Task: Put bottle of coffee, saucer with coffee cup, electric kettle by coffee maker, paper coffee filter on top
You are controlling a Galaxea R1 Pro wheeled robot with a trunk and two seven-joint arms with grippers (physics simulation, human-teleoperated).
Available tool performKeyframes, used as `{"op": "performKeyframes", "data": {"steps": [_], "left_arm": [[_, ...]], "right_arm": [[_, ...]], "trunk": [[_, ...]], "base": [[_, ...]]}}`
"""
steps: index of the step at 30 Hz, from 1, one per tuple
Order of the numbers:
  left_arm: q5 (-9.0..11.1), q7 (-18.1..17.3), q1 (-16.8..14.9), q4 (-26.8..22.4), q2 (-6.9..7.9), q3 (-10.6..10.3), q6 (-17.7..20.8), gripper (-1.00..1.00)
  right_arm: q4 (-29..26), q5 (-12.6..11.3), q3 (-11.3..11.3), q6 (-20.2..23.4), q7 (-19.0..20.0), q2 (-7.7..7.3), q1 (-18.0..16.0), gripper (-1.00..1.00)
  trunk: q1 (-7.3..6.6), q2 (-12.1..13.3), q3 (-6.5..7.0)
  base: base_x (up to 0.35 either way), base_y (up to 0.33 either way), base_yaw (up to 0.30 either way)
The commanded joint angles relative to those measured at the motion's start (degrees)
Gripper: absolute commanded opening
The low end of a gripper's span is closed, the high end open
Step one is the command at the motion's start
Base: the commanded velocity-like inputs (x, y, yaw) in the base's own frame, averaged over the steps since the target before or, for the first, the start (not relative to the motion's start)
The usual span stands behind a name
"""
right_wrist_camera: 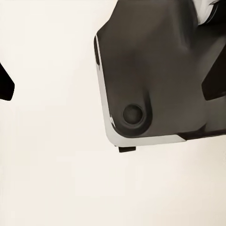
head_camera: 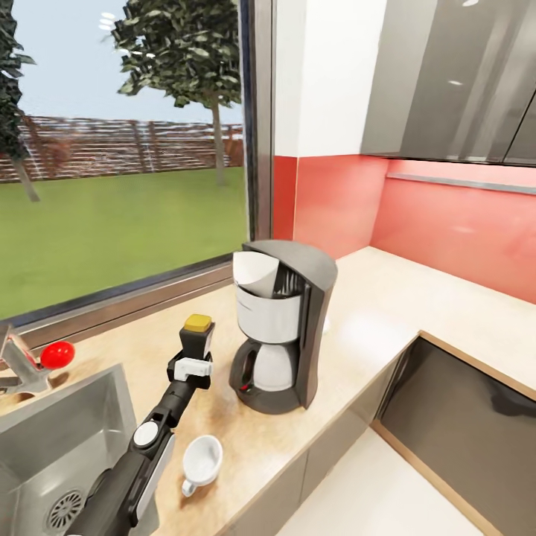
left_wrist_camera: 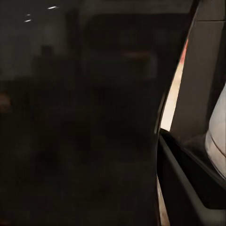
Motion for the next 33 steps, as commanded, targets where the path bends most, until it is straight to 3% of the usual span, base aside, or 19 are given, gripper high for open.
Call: {"op": "performKeyframes", "data": {"steps": [1, 31, 32, 33], "left_arm": [[-0.2, -0.1, 0.0, 0.0, 0.01, 0.0, -0.2, -1.0], [0.0, -0.3, 0.0, 0.5, -0.08, -0.4, -0.9, -1.0], [0.1, -0.3, 0.0, 0.5, -0.08, -0.4, -0.9, 1.0], [0.2, -0.3, 0.0, 0.6, -0.08, -0.4, -0.9, 1.0]], "right_arm": [[0.0, -0.5, 0.2, -0.2, 0.0, -0.01, 0.0, 1.0], [0.0, -0.5, 0.2, -0.2, 0.1, -0.01, 0.0, 1.0], [0.0, -0.5, 0.2, -0.2, 0.1, -0.01, -0.1, 1.0], [0.0, -0.5, 0.2, -0.2, 0.1, -0.01, 0.0, 1.0]], "trunk": [[0.06, -0.1, -0.12], [0.06, -0.1, -0.12], [0.06, -0.1, -0.12], [0.06, -0.1, -0.12]], "base": [[0.302, -0.001, 0.0], [0.023, 0.0, 0.0], [0.0, 0.0, 0.0], [0.0, 0.0, 0.0]]}}
